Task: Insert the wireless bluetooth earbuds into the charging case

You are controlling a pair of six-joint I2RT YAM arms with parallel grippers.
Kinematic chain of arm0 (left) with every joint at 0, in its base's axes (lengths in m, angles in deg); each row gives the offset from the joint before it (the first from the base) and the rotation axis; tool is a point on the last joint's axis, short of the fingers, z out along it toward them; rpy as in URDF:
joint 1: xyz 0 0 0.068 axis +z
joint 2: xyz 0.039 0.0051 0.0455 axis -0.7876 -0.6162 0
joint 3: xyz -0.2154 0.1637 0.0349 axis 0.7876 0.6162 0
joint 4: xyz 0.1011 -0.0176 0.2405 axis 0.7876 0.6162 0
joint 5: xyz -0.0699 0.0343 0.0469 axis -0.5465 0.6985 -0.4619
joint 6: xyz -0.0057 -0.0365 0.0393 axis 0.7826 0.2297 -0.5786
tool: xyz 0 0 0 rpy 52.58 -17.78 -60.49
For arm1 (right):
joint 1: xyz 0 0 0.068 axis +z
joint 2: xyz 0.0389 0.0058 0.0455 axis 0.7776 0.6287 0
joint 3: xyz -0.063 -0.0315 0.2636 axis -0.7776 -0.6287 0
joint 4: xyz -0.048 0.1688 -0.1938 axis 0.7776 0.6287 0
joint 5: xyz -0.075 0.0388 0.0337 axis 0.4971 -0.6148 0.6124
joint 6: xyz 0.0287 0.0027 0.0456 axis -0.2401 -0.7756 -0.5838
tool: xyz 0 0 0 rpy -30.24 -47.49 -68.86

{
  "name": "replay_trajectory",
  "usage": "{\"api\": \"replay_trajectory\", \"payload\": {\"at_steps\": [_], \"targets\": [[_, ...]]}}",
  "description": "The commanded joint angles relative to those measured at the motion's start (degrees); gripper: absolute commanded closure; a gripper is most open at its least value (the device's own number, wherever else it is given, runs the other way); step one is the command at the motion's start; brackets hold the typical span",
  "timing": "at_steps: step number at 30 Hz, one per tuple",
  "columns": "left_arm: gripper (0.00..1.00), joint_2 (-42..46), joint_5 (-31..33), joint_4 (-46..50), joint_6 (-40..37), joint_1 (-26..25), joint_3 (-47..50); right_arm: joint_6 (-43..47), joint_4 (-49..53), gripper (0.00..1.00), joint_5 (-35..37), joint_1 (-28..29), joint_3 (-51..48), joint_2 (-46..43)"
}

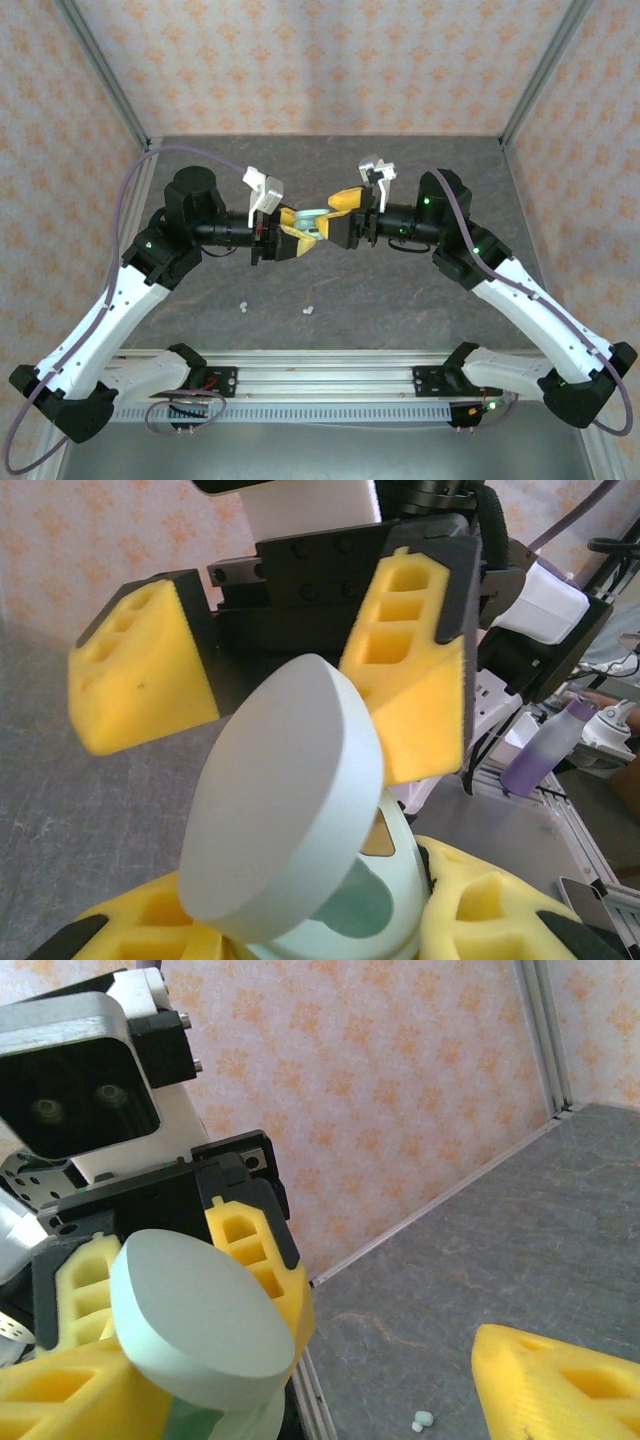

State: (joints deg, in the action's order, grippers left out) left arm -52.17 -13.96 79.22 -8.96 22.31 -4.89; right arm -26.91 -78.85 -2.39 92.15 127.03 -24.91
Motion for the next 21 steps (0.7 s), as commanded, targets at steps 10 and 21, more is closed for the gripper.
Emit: {"api": "replay_trajectory", "payload": {"at_steps": [10, 21], "targets": [[0.77, 0.3, -2.1, 0.6, -1.7, -0.6, -0.7, -3.2, -10.5, 0.62, -3.7, 0.0, 0.0, 0.8], [0.52, 2.2, 2.8, 3.5, -5.1, -0.5, -0.1, 1.3, -13.9, 0.86, -2.4, 0.0, -1.9, -0.2]]}}
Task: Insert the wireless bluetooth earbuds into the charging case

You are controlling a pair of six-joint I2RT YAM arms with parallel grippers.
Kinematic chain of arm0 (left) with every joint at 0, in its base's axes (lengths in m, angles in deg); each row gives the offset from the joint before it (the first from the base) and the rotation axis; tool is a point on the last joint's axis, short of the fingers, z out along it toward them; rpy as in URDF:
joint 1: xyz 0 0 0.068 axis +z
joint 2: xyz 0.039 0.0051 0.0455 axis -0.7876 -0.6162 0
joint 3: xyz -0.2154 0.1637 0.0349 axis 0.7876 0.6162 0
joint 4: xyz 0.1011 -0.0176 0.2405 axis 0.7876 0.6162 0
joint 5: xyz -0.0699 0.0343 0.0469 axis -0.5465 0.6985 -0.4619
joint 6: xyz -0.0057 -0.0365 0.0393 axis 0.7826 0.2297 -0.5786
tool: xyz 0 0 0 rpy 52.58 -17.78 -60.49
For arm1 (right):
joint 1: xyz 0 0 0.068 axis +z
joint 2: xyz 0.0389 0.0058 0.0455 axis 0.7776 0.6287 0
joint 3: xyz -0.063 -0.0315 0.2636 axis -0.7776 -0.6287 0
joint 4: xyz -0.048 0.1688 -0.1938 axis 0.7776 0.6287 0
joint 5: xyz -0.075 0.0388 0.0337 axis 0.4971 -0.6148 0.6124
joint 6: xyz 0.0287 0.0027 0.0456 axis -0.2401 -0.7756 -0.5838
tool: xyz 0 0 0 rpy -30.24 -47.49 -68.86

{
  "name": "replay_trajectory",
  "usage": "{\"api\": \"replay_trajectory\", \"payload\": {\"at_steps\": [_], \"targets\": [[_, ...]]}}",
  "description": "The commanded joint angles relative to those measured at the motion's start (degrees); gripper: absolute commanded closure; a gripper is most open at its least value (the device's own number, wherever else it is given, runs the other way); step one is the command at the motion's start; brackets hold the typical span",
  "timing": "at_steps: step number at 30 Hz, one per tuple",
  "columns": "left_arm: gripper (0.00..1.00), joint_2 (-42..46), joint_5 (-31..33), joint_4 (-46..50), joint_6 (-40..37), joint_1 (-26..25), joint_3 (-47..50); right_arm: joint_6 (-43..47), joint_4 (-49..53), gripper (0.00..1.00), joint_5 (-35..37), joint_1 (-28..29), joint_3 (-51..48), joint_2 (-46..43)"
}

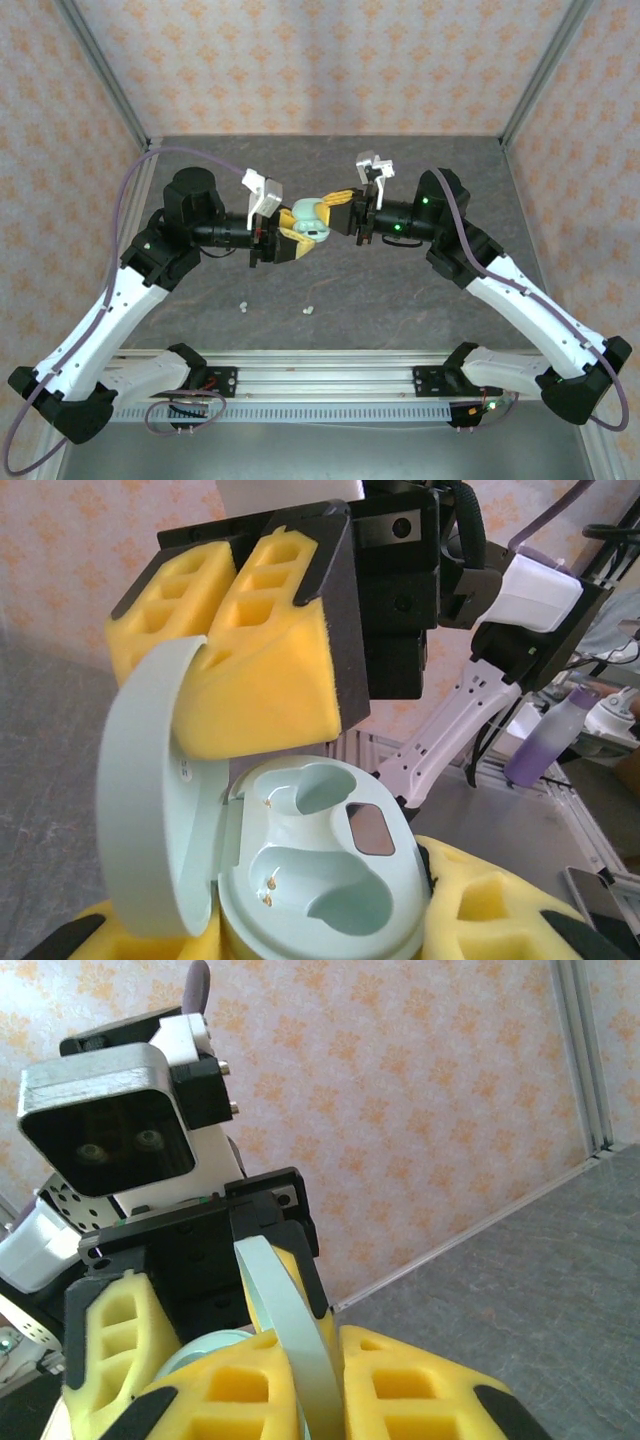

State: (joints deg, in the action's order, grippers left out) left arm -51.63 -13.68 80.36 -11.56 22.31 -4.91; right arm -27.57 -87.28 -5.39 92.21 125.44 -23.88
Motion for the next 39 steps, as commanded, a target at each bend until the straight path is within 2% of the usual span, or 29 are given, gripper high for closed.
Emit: {"api": "replay_trajectory", "payload": {"at_steps": [1, 4, 6, 10, 13, 20, 25, 34, 39], "targets": [[0.46, 2.2, 3.9, 2.5, -2.9, -0.5, 0.3, 2.5, -6.0, 0.87, 0.7, 0.0, -0.6, -1.5], [0.28, 4.6, 7.3, 0.7, -2.6, -0.6, 2.5, 4.0, -7.4, 0.88, 1.7, 0.0, -1.7, -2.7], [0.22, 6.7, 9.4, -2.1, -2.1, -0.5, 4.6, 5.3, -7.4, 0.89, 2.3, 0.0, -2.2, -3.3], [0.13, 10.9, 12.5, -9.6, -0.8, -0.5, 9.6, 8.0, -5.7, 0.89, 2.2, 0.0, -2.6, -3.8], [0.1, 11.4, 13.0, -12.6, 0.8, -0.5, 10.6, 10.9, -2.7, 0.89, 2.7, 0.2, -2.3, -3.9], [0.1, 7.9, 11.2, -14.5, 4.9, -1.4, 9.2, 20.5, 4.4, 0.88, 6.6, 2.6, -1.0, -4.1], [0.11, 5.2, 10.0, -15.2, 5.9, -2.8, 8.3, 22.4, 4.8, 0.88, 8.2, 3.2, -1.3, -4.1], [0.22, 3.6, 7.5, -15.0, 5.4, -3.1, 8.4, 22.4, 3.0, 0.87, 9.3, 3.2, -2.6, -5.0], [0.32, 3.3, 6.5, -14.5, 4.8, -3.1, 8.0, 21.9, 2.3, 0.87, 8.8, 3.2, -2.7, -5.0]]}}
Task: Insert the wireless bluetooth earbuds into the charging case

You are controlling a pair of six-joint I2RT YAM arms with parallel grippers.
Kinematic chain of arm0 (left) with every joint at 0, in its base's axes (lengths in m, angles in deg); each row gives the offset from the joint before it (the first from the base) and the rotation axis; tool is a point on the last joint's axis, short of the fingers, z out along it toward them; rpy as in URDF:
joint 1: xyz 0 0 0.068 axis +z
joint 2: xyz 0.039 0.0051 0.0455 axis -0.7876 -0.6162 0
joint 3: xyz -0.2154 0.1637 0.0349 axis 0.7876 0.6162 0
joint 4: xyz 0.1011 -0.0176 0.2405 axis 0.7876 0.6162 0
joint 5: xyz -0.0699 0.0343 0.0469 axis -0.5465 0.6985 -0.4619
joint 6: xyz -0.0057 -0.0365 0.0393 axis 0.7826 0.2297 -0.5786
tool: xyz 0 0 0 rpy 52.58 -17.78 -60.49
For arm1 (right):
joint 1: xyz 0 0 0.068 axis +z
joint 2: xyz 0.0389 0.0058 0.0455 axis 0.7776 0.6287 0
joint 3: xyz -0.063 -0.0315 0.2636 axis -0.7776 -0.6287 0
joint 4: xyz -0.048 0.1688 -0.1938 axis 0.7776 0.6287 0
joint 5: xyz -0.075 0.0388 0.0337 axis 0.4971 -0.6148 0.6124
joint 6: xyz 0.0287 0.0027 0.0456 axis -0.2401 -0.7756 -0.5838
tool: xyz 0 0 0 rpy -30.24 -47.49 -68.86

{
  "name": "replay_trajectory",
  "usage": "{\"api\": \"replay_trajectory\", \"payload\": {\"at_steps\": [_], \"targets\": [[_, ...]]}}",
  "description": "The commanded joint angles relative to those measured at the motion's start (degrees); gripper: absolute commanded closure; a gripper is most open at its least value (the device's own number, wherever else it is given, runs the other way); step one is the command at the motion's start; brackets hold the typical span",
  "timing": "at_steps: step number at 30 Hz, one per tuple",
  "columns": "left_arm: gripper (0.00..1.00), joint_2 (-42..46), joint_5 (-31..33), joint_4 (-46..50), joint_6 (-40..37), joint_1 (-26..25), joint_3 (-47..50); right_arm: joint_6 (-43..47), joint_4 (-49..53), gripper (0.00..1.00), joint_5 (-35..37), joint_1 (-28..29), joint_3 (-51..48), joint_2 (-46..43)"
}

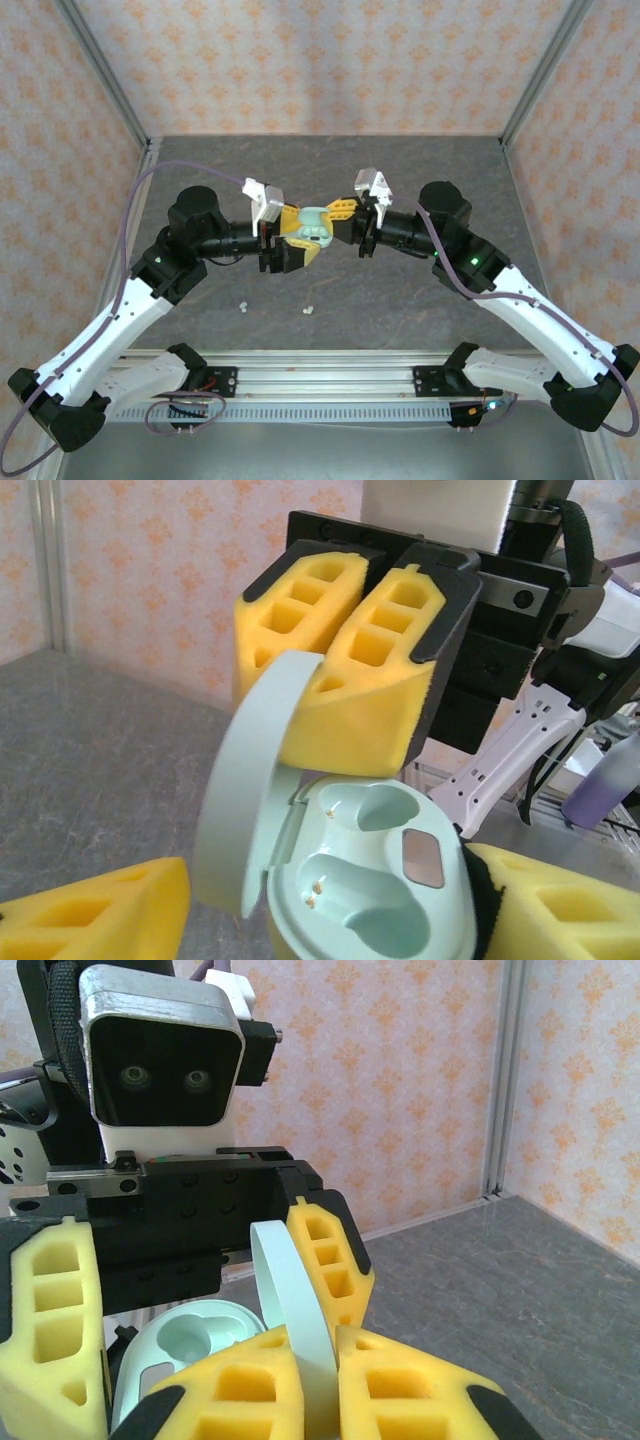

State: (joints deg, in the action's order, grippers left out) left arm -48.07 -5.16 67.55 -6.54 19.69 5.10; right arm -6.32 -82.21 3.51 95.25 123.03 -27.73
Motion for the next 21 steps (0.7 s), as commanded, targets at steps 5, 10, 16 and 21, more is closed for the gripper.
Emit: {"api": "replay_trajectory", "payload": {"at_steps": [5, 10, 16, 21], "targets": [[0.51, -0.4, -2.7, -1.7, -0.4, -0.5, -2.2, 0.1, -2.8, 0.87, -0.8, 0.2, -0.2, -0.9], [0.69, -0.2, -2.8, -1.1, -1.0, -0.4, -2.3, -1.0, -3.2, 0.87, -1.3, 0.2, -0.4, -0.8], [0.77, 0.4, -2.5, 1.8, -3.1, -0.5, -2.5, -3.4, -5.1, 0.75, -0.1, 0.2, -0.8, -1.1], [0.8, 1.5, -1.3, 3.6, -4.0, -0.5, -1.9, -6.2, -5.4, 0.56, 0.8, 0.2, -0.7, -1.4]]}}
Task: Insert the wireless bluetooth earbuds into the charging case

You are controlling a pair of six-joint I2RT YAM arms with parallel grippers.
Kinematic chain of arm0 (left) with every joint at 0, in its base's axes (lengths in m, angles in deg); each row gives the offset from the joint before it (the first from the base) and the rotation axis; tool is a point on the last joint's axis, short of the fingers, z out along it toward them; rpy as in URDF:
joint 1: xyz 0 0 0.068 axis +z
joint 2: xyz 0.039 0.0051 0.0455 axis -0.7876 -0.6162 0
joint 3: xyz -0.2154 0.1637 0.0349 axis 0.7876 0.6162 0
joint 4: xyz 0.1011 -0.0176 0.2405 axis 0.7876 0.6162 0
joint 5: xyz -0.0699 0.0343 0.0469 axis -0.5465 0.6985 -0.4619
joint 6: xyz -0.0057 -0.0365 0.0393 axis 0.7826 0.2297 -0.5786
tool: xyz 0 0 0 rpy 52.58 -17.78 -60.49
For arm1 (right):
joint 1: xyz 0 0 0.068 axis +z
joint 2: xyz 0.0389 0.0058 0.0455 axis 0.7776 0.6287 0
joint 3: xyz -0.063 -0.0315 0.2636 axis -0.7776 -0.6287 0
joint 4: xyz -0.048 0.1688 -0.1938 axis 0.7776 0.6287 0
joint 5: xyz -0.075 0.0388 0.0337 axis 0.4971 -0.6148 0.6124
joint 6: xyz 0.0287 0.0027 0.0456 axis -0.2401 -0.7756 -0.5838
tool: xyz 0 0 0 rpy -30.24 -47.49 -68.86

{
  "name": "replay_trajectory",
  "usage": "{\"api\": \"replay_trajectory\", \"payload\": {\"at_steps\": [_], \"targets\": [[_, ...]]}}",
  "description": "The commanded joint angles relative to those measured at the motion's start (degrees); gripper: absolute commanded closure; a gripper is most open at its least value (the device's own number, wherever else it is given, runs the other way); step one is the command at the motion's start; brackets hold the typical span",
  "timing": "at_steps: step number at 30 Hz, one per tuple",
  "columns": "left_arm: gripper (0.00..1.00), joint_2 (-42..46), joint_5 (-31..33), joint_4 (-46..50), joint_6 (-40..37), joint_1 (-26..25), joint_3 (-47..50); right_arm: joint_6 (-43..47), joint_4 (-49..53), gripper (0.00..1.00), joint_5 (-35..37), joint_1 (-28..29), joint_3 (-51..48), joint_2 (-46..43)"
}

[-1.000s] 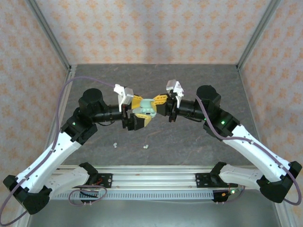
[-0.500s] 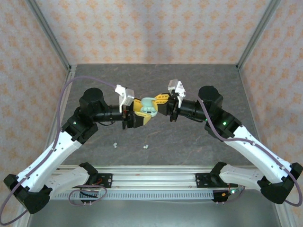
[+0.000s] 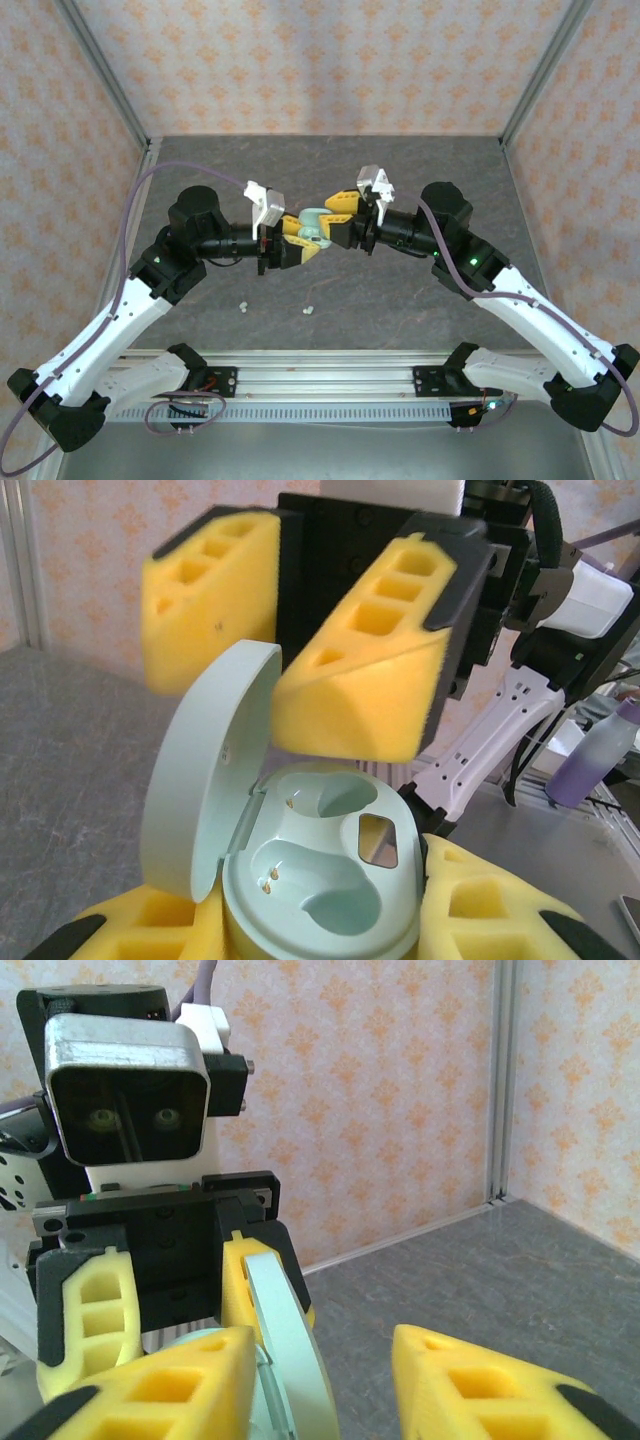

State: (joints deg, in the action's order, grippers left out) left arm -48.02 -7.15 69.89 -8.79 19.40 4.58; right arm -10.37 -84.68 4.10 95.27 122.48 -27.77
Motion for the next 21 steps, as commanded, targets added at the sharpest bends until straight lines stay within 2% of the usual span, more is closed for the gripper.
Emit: {"api": "replay_trajectory", "payload": {"at_steps": [1, 4, 9, 12, 17, 21], "targets": [[0.8, 1.8, 0.8, 1.3, -1.6, -0.2, -1.3, -2.7, -2.7, 0.53, 0.2, 0.2, 0.1, -1.4], [0.8, 2.3, 1.4, 1.6, -1.2, -0.2, -0.7, -4.1, -1.4, 0.46, 0.5, 0.2, 0.9, -1.4], [0.81, 3.6, 3.7, 2.0, -0.5, -0.1, 0.5, -8.1, 0.1, 0.41, 1.8, 0.2, 2.7, -1.7], [0.81, 5.1, 5.4, 2.9, -0.6, 0.1, 1.6, -13.1, 3.3, 0.38, 8.1, 0.2, 5.1, -2.1], [0.81, 7.7, 8.4, 7.9, -2.4, 0.9, 2.9, -16.3, 17.5, 0.38, 21.1, -0.7, 13.1, -1.6], [0.81, 9.4, 10.3, 11.8, -3.6, 1.1, 2.6, -21.9, 25.8, 0.38, 29.5, -2.5, 15.8, 0.3]]}}
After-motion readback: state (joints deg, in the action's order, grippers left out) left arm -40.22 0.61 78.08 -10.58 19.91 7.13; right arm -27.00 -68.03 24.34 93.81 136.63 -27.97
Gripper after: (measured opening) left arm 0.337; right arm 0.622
